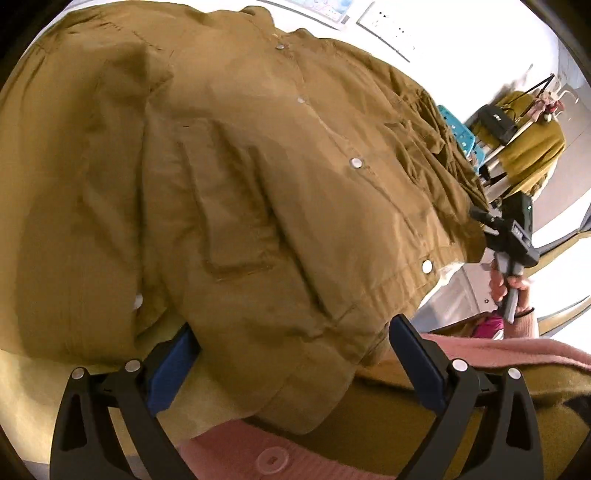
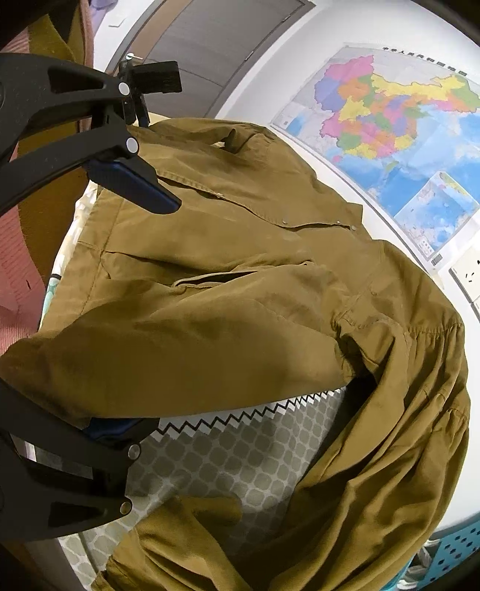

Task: Fold large clothes

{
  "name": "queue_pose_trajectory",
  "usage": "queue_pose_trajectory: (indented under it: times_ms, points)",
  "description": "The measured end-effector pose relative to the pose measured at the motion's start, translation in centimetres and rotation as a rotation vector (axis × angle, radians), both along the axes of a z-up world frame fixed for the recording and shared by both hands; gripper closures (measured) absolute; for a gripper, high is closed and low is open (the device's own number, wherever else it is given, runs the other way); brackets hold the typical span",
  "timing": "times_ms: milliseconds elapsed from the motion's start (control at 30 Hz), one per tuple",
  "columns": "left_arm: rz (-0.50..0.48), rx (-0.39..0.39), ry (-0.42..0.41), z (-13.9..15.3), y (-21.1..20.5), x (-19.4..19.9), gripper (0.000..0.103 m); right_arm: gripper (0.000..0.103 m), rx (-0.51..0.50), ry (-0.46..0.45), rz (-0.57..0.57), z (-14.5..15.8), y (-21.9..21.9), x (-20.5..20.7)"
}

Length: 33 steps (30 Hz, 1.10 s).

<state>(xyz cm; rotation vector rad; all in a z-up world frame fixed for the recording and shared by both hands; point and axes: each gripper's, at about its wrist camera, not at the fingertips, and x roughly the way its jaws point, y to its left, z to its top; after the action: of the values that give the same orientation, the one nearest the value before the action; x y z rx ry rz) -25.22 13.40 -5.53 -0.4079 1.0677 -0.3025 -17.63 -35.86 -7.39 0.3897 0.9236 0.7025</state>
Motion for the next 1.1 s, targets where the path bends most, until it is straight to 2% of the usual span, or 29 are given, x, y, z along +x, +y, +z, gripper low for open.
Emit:
queue_pose_trajectory:
  times_ms: [33,67,100,133,200,233,267,333,400,433,533,567,633,667,700,733,767,800,833,867,933,967,1000,1067,1100]
  points:
    - [0.012,-0.004,-0.017,0.0,0.0,0.0,0.018,0.011,0.007,0.0,0.001,0.0,0.0,0.0]
    - [0.046,0.019,-0.03,0.0,-0.3,0.3,0.033,0.011,0.015,0.001,0.003,-0.1,0.0,0.0]
    - [0.082,0.063,-0.021,-0.1,-0.4,0.8,0.069,0.015,0.029,0.002,0.009,-0.1,0.1,-0.1]
    - [0.105,0.074,-0.009,0.0,-0.2,1.1,0.082,0.021,0.045,0.004,0.019,0.0,0.2,-0.2]
    - [0.154,0.007,-0.027,0.9,1.3,1.3,0.093,0.055,0.088,0.006,0.056,0.3,0.5,-0.4]
    - [0.17,0.014,-0.051,1.9,1.8,1.2,0.095,0.068,0.106,0.0,0.068,0.6,0.5,-0.6]
    - [0.2,0.038,-0.096,3.5,2.6,0.7,0.095,0.094,0.129,-0.006,0.09,1.3,0.7,-1.0]
    - [0.257,0.097,-0.14,5.9,3.9,-0.2,0.096,0.097,0.194,-0.051,0.145,3.1,1.0,-2.2]
    - [0.297,0.124,-0.167,7.7,5.6,-1.4,0.096,0.098,0.186,-0.115,0.169,4.8,1.1,-3.3]
    - [0.303,0.131,-0.164,8.0,6.0,-1.7,0.096,0.098,0.167,-0.111,0.159,4.8,0.9,-3.3]
    - [0.218,0.11,-0.124,6.6,4.9,-1.8,0.09,0.099,0.109,0.017,0.042,1.4,-1.4,-1.5]
    - [0.164,0.12,-0.108,5.7,3.7,-1.6,0.086,0.099,0.081,0.048,0.007,0.5,-2.0,-1.1]
    - [0.078,0.182,-0.074,4.2,1.4,-1.2,0.055,0.099,0.065,0.11,-0.039,-1.6,-3.1,-0.5]
    - [0.057,0.267,-0.068,3.7,0.3,-1.0,0.053,0.098,0.069,0.131,-0.046,-2.1,-3.3,-0.3]
    - [0.049,0.386,-0.072,3.6,-0.9,-0.8,0.05,0.098,0.061,0.143,-0.054,-2.4,-3.3,-0.2]
    - [0.038,0.428,-0.081,3.8,-1.3,-0.7,0.044,0.098,0.044,0.136,-0.056,-2.2,-3.2,-0.1]
    - [0.022,0.421,-0.102,4.3,-1.2,-0.8,0.041,0.089,-0.007,0.11,-0.058,-1.5,-2.7,-0.3]
    - [0.007,0.374,-0.14,5.4,-0.7,-1.1,0.03,0.073,-0.052,0.084,-0.056,-0.6,-2.4,-0.6]
    - [0.0,0.346,-0.18,6.4,-0.5,-1.4,0.024,0.064,-0.074,0.066,-0.061,0.1,-2.3,-0.7]
    - [0.003,0.339,-0.228,7.2,-0.3,-1.7,0.023,0.054,-0.087,0.014,-0.071,1.6,-2.5,-1.2]
    - [0.034,0.343,-0.313,9.2,0.1,-2.2,0.017,0.049,-0.111,-0.092,-0.086,4.1,-3.2,-1.9]
    - [0.046,0.337,-0.328,9.8,0.2,-2.0,0.017,0.037,-0.151,-0.159,-0.131,5.8,-3.9,-2.2]
    - [0.053,0.339,-0.329,9.8,0.3,-1.6,0.016,0.019,-0.193,-0.201,-0.18,6.6,-4.4,-2.0]
    - [0.048,0.35,-0.313,9.5,0.2,0.0,0.016,0.013,-0.281,-0.282,-0.277,7.9,-5.6,-1.5]
    - [0.047,0.361,-0.304,9.2,-0.3,1.1,0.016,0.012,-0.316,-0.288,-0.315,8.0,-6.2,-0.9]
